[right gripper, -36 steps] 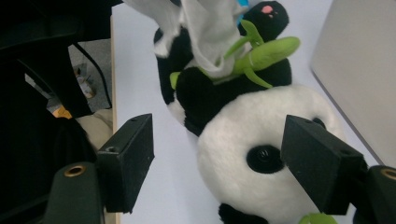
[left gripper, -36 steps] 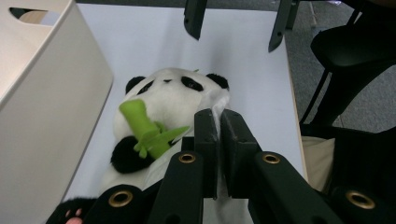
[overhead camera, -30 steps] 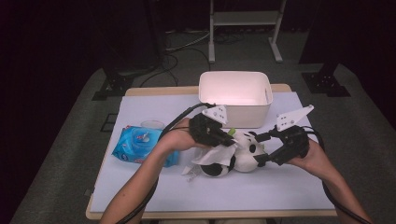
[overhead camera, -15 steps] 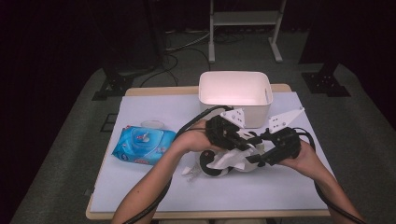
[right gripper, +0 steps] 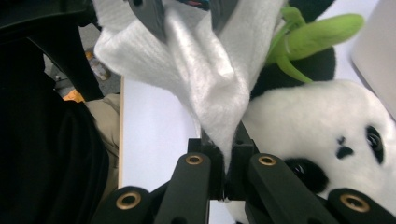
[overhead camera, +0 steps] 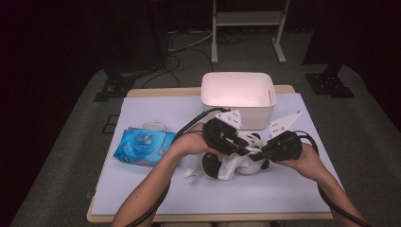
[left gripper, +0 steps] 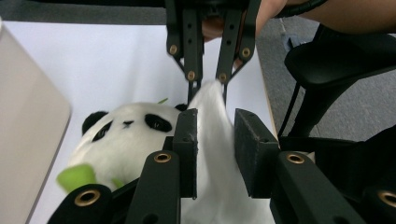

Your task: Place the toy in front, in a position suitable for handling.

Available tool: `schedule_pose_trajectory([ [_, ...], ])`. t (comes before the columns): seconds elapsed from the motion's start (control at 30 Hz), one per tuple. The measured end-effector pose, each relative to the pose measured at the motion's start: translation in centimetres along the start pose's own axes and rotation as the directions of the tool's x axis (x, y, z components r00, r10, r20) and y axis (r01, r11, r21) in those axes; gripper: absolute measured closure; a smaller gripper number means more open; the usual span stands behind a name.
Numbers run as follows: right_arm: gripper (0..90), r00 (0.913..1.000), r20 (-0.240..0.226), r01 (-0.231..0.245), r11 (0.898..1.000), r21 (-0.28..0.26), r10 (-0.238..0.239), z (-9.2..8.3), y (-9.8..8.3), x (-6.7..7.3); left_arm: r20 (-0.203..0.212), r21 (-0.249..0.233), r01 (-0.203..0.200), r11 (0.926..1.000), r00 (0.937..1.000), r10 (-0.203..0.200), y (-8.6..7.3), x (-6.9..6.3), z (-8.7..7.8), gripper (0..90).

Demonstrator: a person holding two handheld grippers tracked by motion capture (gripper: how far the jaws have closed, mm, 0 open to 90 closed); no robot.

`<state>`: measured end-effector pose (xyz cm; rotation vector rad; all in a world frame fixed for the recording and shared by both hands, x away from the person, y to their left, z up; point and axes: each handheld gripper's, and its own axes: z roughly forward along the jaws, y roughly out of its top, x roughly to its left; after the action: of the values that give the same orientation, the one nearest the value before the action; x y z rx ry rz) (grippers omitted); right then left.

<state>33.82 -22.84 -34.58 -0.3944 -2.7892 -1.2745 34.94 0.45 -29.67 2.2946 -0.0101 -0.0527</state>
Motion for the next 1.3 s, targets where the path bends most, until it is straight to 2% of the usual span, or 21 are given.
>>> schedule_pose_trajectory([
  [0.07, 88.4, 1.0000, 0.002, -0.007, 1.000, 0.004, 0.007, -0.1, 0.0, -0.1, -0.008, 0.005, 0.003, 1.0000, 1.0000, -0.003, -0.2, 0.0, -0.1, 67.0],
  [0.3, 88.4, 0.9984, 0.053, -0.025, 0.999, 0.038, 0.023, -1.2, -0.5, -0.6, -0.047, -0.008, 0.028, 0.9996, 0.9985, -0.028, -1.9, 0.1, -1.6, 61.3],
  [0.37, 88.5, 0.9962, 0.078, -0.044, 0.998, 0.054, 0.040, -1.7, -0.5, -0.8, -0.059, -0.009, 0.043, 0.9990, 0.9973, -0.044, -2.7, 0.2, -2.1, 61.2],
  [0.43, 88.4, 0.9944, 0.098, -0.046, 0.997, 0.069, 0.039, -1.9, -0.4, -0.9, -0.062, -0.012, 0.048, 0.9988, 0.9968, -0.049, -3.0, 0.3, -2.3, 61.3],
  [0.53, 88.4, 0.9908, 0.130, -0.048, 0.995, 0.090, 0.036, -2.2, -0.3, -1.2, -0.079, -0.013, 0.069, 0.9976, 0.9945, -0.069, -4.3, 0.3, -3.1, 60.9],
  [0.7, 88.4, 0.9861, 0.159, -0.066, 0.992, 0.103, 0.050, -2.6, 0.0, -1.5, -0.089, -0.019, 0.087, 0.9960, 0.9921, -0.088, -5.5, 0.4, -3.8, 60.3],
  [0.77, 88.4, 0.9832, 0.178, -0.063, 0.991, 0.119, 0.041, -2.8, 0.0, -1.8, -0.094, -0.019, 0.100, 0.9948, 0.9904, -0.101, -6.0, 0.5, -4.1, 59.6],
  [0.9, 88.4, 0.9775, 0.200, -0.091, 0.989, 0.119, 0.066, -3.2, 0.0, -2.4, -0.100, -0.021, 0.120, 0.9926, 0.9876, -0.121, -6.8, 0.5, -4.2, 59.2],
  [0.93, 88.4, 0.9770, 0.199, -0.101, 0.989, 0.113, 0.077, -3.2, -0.1, -2.4, -0.101, -0.025, 0.121, 0.9923, 0.9873, -0.123, -6.9, 0.6, -4.1, 59.2],
  [1.03, 88.3, 0.9813, 0.181, -0.088, 0.990, 0.114, 0.067, -2.9, 0.1, -2.3, -0.098, -0.020, 0.122, 0.9923, 0.9875, -0.123, -6.9, 0.7, -3.9, 59.2],
  [1.13, 88.2, 0.9888, 0.142, -0.059, 0.993, 0.101, 0.045, -2.2, 0.7, -1.8, -0.099, -0.008, 0.123, 0.9923, 0.9874, -0.123, -7.0, 0.7, -3.6, 58.6],
  [1.3, 88.0, 0.9945, 0.101, -0.037, 0.995, 0.089, 0.028, -1.3, 1.4, -1.4, -0.098, -0.012, 0.133, 0.9911, 0.9862, -0.133, -7.0, 0.7, -3.4, 58.6],
])
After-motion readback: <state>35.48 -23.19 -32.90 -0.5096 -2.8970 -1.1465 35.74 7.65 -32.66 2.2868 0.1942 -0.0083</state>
